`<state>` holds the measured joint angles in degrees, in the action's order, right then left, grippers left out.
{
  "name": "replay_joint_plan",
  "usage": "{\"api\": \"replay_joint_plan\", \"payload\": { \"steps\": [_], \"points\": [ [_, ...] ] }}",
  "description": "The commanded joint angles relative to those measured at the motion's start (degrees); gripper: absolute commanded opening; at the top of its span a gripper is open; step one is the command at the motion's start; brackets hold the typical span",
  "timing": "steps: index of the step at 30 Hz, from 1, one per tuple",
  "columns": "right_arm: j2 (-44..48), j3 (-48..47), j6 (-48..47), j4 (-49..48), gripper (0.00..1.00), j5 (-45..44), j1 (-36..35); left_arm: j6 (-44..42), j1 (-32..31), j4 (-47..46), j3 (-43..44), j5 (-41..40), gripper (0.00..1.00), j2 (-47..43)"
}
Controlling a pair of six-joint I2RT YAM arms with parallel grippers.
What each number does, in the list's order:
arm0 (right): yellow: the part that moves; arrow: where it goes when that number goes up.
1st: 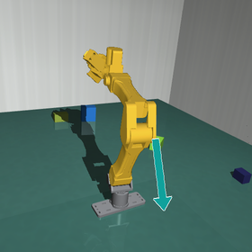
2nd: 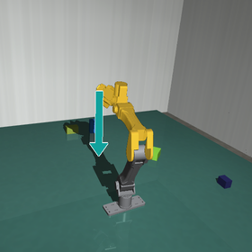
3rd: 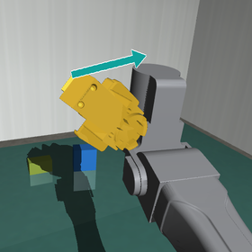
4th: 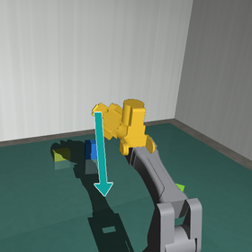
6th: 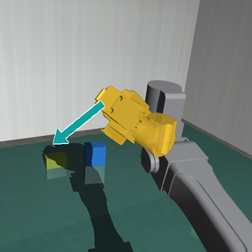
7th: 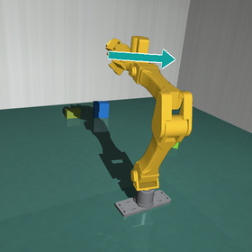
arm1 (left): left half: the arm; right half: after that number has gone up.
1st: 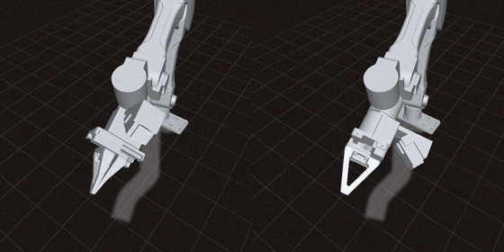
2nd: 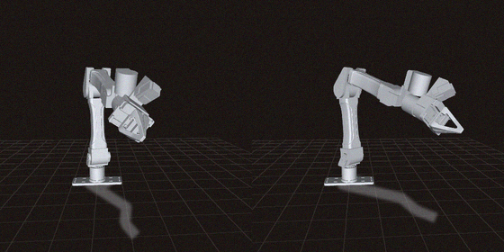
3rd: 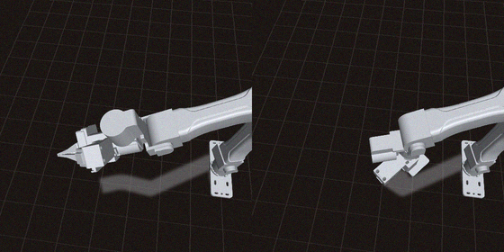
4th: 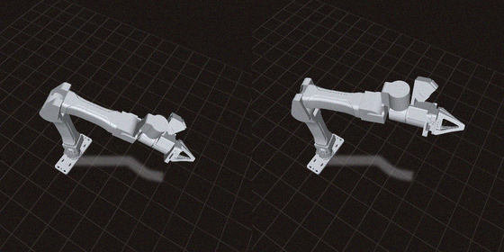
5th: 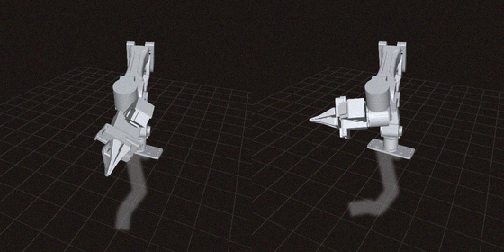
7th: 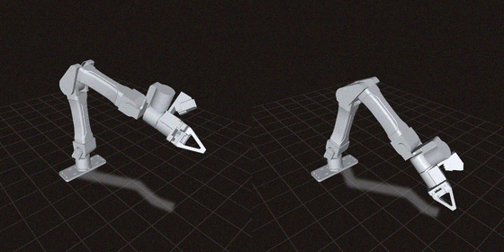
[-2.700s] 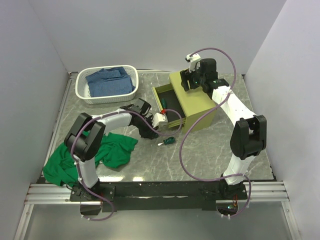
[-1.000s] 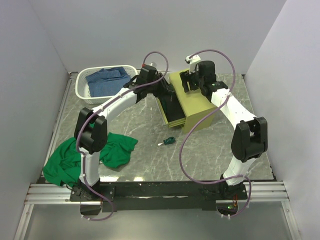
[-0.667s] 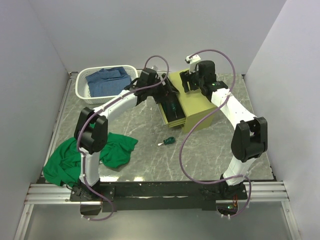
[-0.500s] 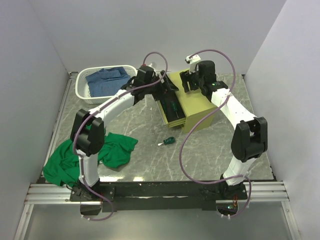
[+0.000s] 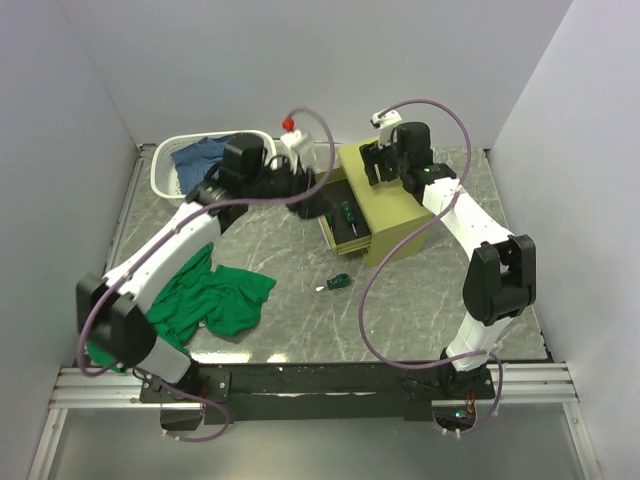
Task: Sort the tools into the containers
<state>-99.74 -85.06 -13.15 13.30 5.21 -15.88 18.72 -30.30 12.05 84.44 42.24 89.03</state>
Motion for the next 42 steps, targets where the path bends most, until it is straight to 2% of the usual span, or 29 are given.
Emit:
{"api": "replay_joint_plan", "payload": {
  "steps": [1, 3, 6, 8, 11, 16, 20, 38, 41, 42],
  "points": [
    [-0.19, 3.32, -0.12, 10.43, 0.80, -1.52, 0.32, -29.94, -1.60, 11.83, -9.97, 1.37, 0.71, -6.57],
    [-0.28, 3.40, -0.21, 10.43, 0.80, -1.17, 0.23, -37.31, -2.65, 12.55, -13.50, -3.99, 0.67, -8.17],
    [-0.54, 3.58, -0.39, 10.08, 0.80, -1.08, 0.06, -42.43, -3.70, 12.03, -18.52, -7.86, 0.66, -9.93],
    [-0.71, 3.41, -0.39, 10.08, 0.80, -1.08, 0.06, -43.24, -4.93, 9.76, -21.24, -9.80, 0.66, -10.11],
    [-0.98, 3.41, -0.04, 10.25, 0.81, -1.17, 0.06, -46.57, -13.25, 6.51, -25.72, -15.15, 0.69, -10.37],
    [-0.45, 3.32, 0.14, 10.17, 0.81, -1.17, 0.06, -46.58, -16.19, -0.09, -27.49, -21.14, 0.70, -6.51],
    [0.43, 4.11, 0.23, 10.08, 0.81, -1.08, 0.15, -46.85, -18.03, -4.58, -27.76, -22.90, 0.67, -3.17],
    [3.24, 7.71, 0.40, 10.61, 0.82, -0.20, 1.99, -43.59, -19.35, -11.70, -21.70, -23.34, 0.72, 15.11],
    [3.94, 8.85, 0.32, 10.61, 0.82, 0.06, 2.34, -44.38, -19.70, -10.56, -19.50, -21.41, 0.69, 17.75],
    [4.12, 9.03, 0.31, 10.61, 0.82, 0.15, 2.43, -44.82, -19.97, -9.78, -19.15, -20.89, 0.62, 18.10]
  ]
}}
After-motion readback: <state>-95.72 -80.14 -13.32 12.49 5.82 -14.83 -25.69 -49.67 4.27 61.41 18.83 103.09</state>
